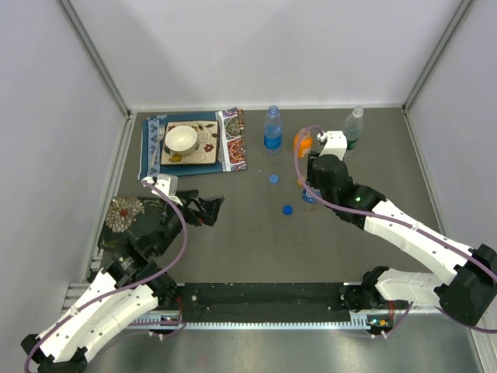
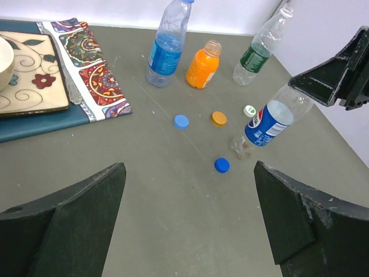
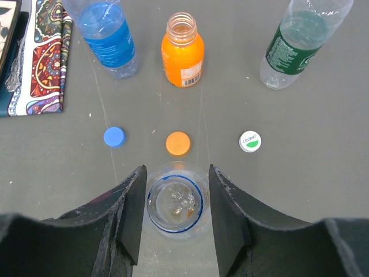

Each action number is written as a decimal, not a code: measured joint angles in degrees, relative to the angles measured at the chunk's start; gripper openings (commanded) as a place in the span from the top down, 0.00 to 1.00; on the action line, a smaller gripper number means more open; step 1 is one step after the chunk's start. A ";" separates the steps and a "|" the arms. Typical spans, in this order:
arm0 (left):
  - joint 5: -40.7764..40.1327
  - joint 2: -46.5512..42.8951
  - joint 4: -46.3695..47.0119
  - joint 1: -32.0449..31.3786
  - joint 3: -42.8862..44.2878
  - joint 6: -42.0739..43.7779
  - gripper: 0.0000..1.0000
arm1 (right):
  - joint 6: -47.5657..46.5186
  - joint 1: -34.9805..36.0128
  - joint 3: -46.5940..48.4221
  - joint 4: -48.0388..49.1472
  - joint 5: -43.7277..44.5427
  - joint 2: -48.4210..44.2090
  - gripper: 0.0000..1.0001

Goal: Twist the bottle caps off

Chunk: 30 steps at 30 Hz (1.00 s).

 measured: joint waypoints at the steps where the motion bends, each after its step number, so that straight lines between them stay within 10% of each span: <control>1: 0.00 0.00 0.00 0.00 0.00 -0.02 0.01 | 0.00 0.00 0.00 0.00 0.00 -0.04 0.58; 30: 0.11 0.11 0.00 0.00 0.00 -0.26 0.01 | -2.05 2.08 10.45 -5.35 -0.61 -0.11 0.12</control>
